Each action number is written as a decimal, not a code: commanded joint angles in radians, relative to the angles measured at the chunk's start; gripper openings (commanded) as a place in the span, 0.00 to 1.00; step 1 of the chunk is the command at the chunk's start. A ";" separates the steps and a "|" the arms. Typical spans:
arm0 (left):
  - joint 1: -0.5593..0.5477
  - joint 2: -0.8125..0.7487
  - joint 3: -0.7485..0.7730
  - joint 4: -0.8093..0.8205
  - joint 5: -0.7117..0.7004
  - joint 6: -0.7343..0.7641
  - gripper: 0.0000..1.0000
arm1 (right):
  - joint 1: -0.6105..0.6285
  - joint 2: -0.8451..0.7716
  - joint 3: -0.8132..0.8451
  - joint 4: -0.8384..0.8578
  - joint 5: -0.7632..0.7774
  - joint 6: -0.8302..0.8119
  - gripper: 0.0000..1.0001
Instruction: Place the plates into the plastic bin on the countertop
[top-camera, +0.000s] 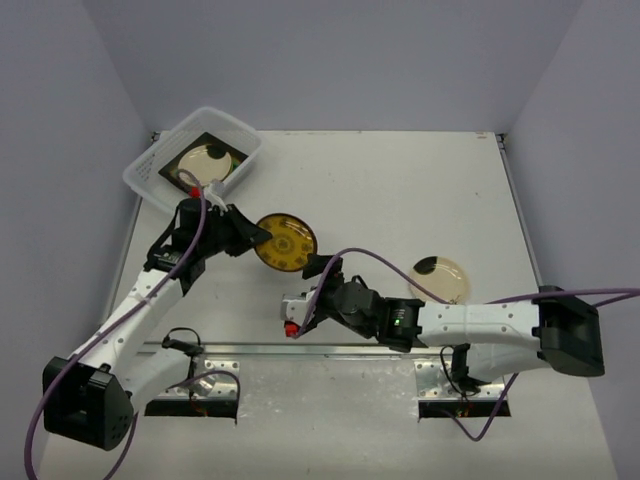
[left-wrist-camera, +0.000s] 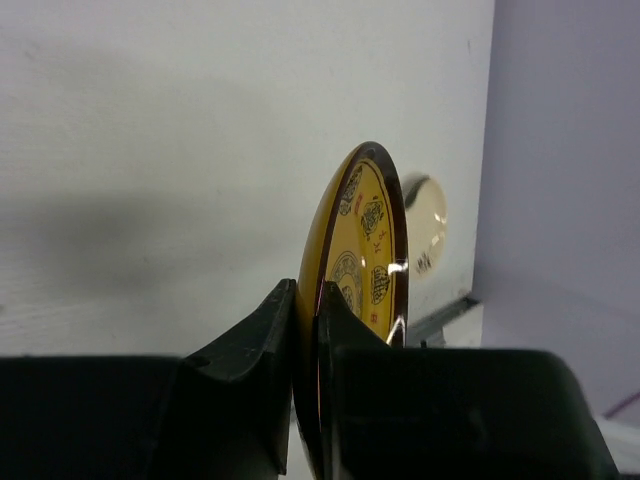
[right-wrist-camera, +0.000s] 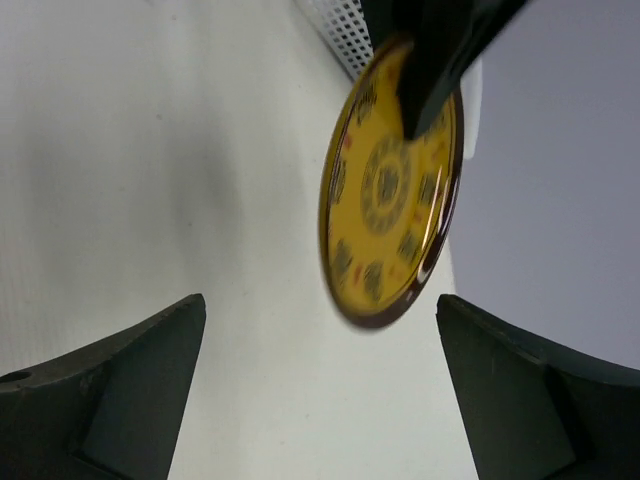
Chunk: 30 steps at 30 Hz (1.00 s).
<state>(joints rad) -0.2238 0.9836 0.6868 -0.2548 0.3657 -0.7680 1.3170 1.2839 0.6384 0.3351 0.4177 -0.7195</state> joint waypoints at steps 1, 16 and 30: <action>0.256 0.049 0.153 0.018 -0.179 -0.001 0.00 | -0.134 -0.085 0.040 -0.011 0.106 0.374 0.99; 0.541 0.838 0.672 0.192 -0.257 -0.159 0.07 | -0.283 -0.439 -0.120 -0.430 0.024 1.035 0.99; 0.554 0.989 0.829 0.145 -0.206 -0.140 0.91 | -0.282 -0.463 -0.131 -0.493 0.026 1.045 0.99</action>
<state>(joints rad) 0.3225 1.9471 1.4227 -0.1148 0.1379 -0.9212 1.0355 0.8182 0.4824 -0.1711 0.4408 0.3073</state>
